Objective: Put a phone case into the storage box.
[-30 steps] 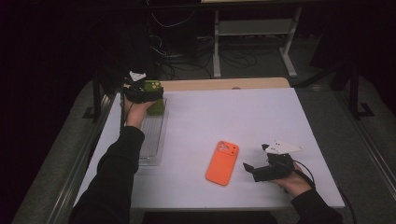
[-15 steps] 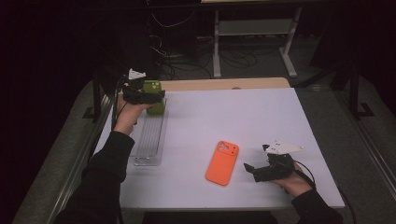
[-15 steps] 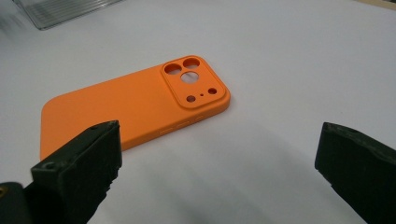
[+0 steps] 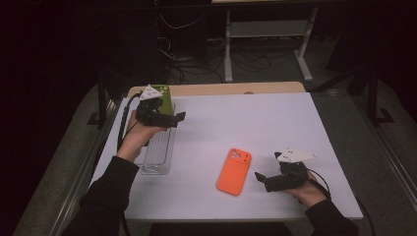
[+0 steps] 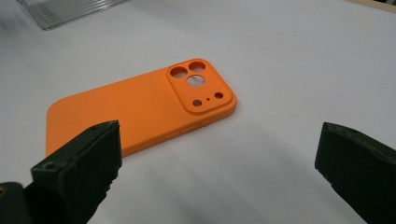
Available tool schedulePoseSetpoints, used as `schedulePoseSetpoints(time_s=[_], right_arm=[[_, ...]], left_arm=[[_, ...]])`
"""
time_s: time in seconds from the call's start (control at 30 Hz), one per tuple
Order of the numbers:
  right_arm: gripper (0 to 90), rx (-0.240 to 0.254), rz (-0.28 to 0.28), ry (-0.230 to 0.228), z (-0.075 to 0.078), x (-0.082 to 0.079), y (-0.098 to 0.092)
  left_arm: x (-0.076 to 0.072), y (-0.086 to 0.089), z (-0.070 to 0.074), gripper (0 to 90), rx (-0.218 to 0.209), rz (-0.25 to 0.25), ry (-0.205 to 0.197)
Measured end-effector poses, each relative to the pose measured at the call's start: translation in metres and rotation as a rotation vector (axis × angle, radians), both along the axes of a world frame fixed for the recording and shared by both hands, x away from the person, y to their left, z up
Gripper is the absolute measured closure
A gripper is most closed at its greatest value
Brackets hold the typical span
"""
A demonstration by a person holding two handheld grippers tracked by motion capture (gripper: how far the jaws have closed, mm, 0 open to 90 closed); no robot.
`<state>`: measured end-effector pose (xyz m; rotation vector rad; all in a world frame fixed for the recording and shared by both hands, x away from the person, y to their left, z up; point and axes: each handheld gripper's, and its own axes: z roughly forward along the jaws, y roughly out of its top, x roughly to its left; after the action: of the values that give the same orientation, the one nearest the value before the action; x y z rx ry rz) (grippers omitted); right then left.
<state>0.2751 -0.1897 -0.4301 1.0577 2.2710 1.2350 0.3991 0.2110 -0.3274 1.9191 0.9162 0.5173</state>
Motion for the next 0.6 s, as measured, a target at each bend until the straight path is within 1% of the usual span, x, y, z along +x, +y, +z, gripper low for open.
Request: schedulePoseSetpoints(time_s=[0.03,0.07,0.1,0.13,0.23,0.27,0.33,0.37,0.4,0.47,0.5,0.6], right_arm=[[0.0,-0.001,0.003,-0.004,0.0,0.0,0.0],[0.0,-0.003,0.003,-0.003,0.0,0.0,0.0],[0.0,-0.003,0.003,-0.002,0.0,0.0,0.0],[0.0,-0.005,0.005,-0.007,0.0,0.0,0.0],[0.0,-0.001,0.003,0.001,-0.001,0.001,0.0],[0.0,-0.001,0.002,0.0,-0.001,0.001,0.0],[0.0,0.004,-0.001,0.006,0.0,0.001,0.001],[0.0,0.005,0.003,0.003,0.0,0.002,0.001],[0.0,0.003,0.006,0.001,-0.001,0.002,0.001],[0.0,0.006,0.006,0.005,-0.001,0.002,0.001],[0.0,0.007,0.008,0.003,0.0,0.002,0.001],[0.0,0.003,0.008,-0.005,0.0,0.002,0.001]], left_arm=[[-0.004,-0.003,0.0,0.0,-0.005,-0.01,0.002],[-0.008,-0.005,0.0,0.0,0.003,-0.026,-0.003],[-0.012,-0.007,-0.001,0.0,0.002,-0.036,-0.002],[-0.016,-0.009,-0.001,0.0,0.013,-0.055,0.001],[-0.027,-0.016,-0.004,0.0,0.017,-0.089,0.002],[-0.031,-0.019,-0.005,0.0,0.009,-0.096,0.009],[-0.036,-0.023,-0.008,0.0,0.022,-0.126,0.007],[-0.039,-0.025,-0.009,0.0,0.006,-0.128,0.02],[-0.04,-0.026,-0.011,0.0,0.013,-0.139,0.02],[-0.043,-0.028,-0.015,0.0,0.006,-0.154,0.02],[-0.045,-0.029,-0.018,0.0,-0.002,-0.156,0.027],[-0.052,-0.034,-0.028,0.0,-0.013,-0.177,0.028]])
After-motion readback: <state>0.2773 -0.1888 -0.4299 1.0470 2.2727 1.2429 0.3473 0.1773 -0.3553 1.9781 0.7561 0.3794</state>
